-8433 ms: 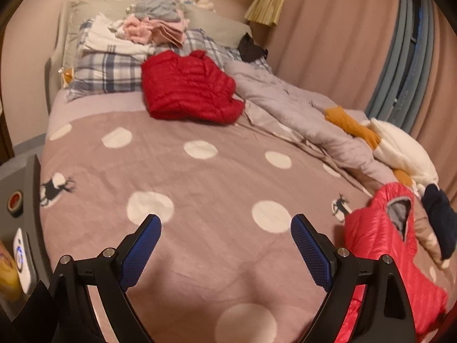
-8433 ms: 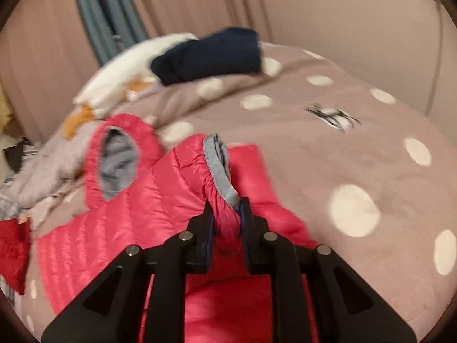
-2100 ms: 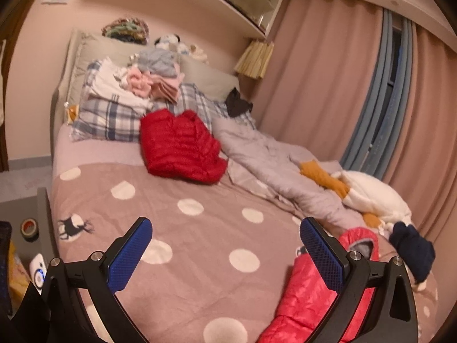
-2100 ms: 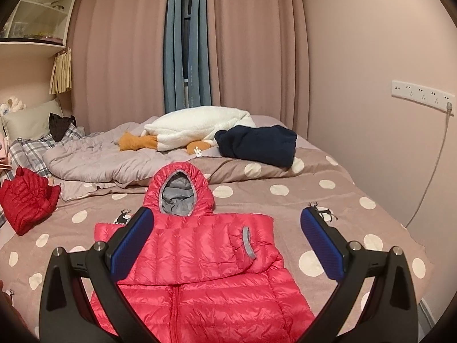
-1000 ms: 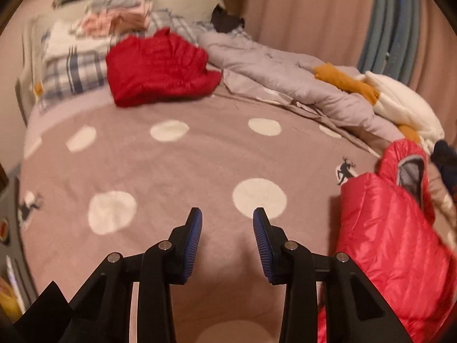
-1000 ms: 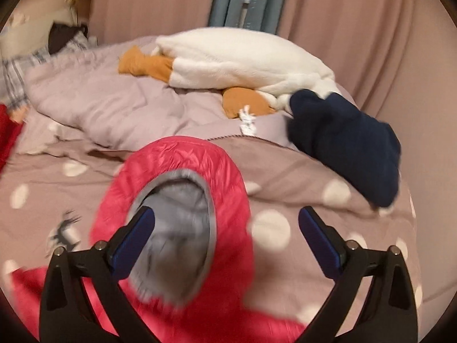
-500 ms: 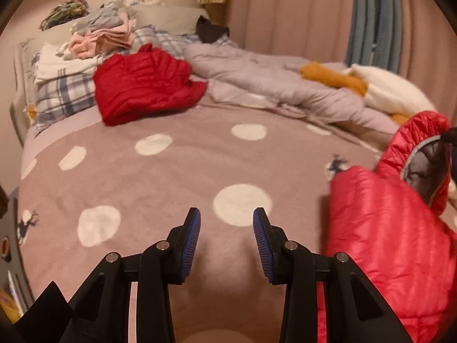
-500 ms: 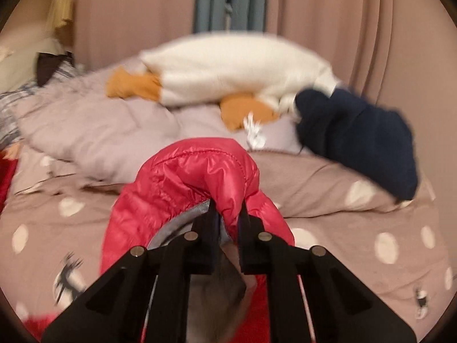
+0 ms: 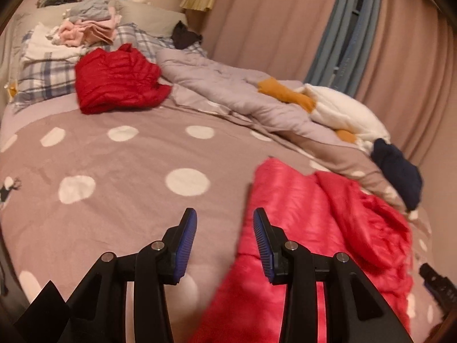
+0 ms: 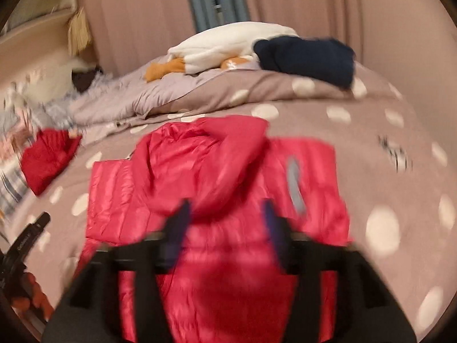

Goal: Fold large clothes

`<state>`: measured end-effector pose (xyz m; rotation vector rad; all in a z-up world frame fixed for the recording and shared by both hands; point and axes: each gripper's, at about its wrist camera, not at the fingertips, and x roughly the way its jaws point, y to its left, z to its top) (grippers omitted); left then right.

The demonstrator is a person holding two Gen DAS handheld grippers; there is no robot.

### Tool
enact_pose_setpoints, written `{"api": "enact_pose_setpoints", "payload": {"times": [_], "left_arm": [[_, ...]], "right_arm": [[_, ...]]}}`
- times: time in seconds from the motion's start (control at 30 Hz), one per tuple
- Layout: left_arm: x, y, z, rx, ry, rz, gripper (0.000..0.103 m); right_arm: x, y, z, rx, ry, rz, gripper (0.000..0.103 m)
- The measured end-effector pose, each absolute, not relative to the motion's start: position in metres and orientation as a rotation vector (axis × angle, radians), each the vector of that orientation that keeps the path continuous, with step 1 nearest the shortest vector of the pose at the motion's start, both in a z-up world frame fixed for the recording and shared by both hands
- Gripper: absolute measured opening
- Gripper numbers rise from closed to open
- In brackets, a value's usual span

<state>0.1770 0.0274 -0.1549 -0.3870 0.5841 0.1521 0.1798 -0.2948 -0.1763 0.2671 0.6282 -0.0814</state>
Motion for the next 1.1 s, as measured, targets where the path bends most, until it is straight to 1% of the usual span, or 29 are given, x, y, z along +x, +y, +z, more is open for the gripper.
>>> {"api": "enact_pose_setpoints", "payload": {"times": [0.03,0.07,0.1,0.17,0.23,0.27,0.3,0.4,0.43,0.47,0.5,0.53,0.6,0.63,0.67,0.7,0.73,0.77,0.8,0.9,1.0,1.07,1.1], "left_arm": [[0.177,0.024,-0.156,-0.387,0.573,0.130,0.052],[0.180,0.021,-0.158,-0.387,0.575,0.107,0.065],[0.184,0.019,-0.159,-0.401,0.587,0.078,0.076],[0.190,0.016,-0.157,-0.454,0.595,-0.029,0.078],[0.199,0.009,-0.150,-0.492,0.591,-0.167,0.082],[0.204,0.004,-0.148,-0.513,0.587,-0.230,0.088],[0.210,0.000,-0.146,-0.536,0.581,-0.297,0.092],[0.236,-0.023,-0.151,-0.556,0.636,-0.437,0.092],[0.243,-0.030,-0.156,-0.557,0.658,-0.467,0.092],[0.252,-0.037,-0.165,-0.565,0.693,-0.481,0.092],[0.260,-0.042,-0.175,-0.573,0.736,-0.471,0.091],[0.272,-0.047,-0.188,-0.601,0.804,-0.465,0.091],[0.280,-0.052,-0.204,-0.675,0.869,-0.495,0.078],[0.284,-0.055,-0.209,-0.689,0.891,-0.501,0.076],[0.284,-0.057,-0.210,-0.689,0.874,-0.502,0.075],[0.282,-0.060,-0.211,-0.682,0.840,-0.497,0.072],[0.279,-0.064,-0.212,-0.653,0.823,-0.486,0.067],[0.277,-0.072,-0.215,-0.582,0.828,-0.451,0.054],[0.277,-0.079,-0.220,-0.518,0.847,-0.408,0.046],[0.266,-0.087,-0.228,-0.403,0.833,-0.349,0.037],[0.254,-0.086,-0.229,-0.375,0.834,-0.318,0.035],[0.245,-0.085,-0.231,-0.345,0.832,-0.325,0.035],[0.244,-0.085,-0.231,-0.334,0.831,-0.325,0.035]], "right_arm": [[0.179,-0.298,-0.180,0.296,0.622,-0.094,0.069],[0.176,-0.302,-0.183,0.336,0.629,-0.096,0.069],[0.178,-0.303,-0.185,0.363,0.633,-0.087,0.070],[0.183,-0.303,-0.188,0.412,0.617,-0.079,0.070],[0.192,-0.300,-0.189,0.468,0.621,-0.048,0.074],[0.197,-0.298,-0.190,0.496,0.624,-0.016,0.074],[0.204,-0.296,-0.190,0.513,0.624,0.010,0.076],[0.233,-0.288,-0.195,0.570,0.627,0.076,0.078],[0.245,-0.284,-0.201,0.566,0.653,0.087,0.075],[0.256,-0.280,-0.211,0.555,0.690,0.069,0.069],[0.262,-0.279,-0.219,0.552,0.721,0.045,0.038],[0.266,-0.276,-0.230,0.538,0.756,0.045,0.010],[0.255,-0.274,-0.235,0.539,0.744,0.082,0.010],[0.250,-0.273,-0.233,0.535,0.744,0.103,0.010],[0.242,-0.271,-0.230,0.530,0.752,0.134,0.010],[0.235,-0.270,-0.229,0.532,0.758,0.157,0.010],[0.228,-0.270,-0.230,0.539,0.766,0.170,0.010],[0.223,-0.270,-0.234,0.544,0.776,0.171,0.010],[0.219,-0.270,-0.238,0.540,0.785,0.163,0.010],[0.221,-0.273,-0.258,0.528,0.819,0.115,0.011],[0.218,-0.276,-0.263,0.581,0.823,0.087,0.012],[0.210,-0.274,-0.258,0.570,0.803,0.050,0.014],[0.204,-0.272,-0.254,0.533,0.786,0.028,0.018]]}}
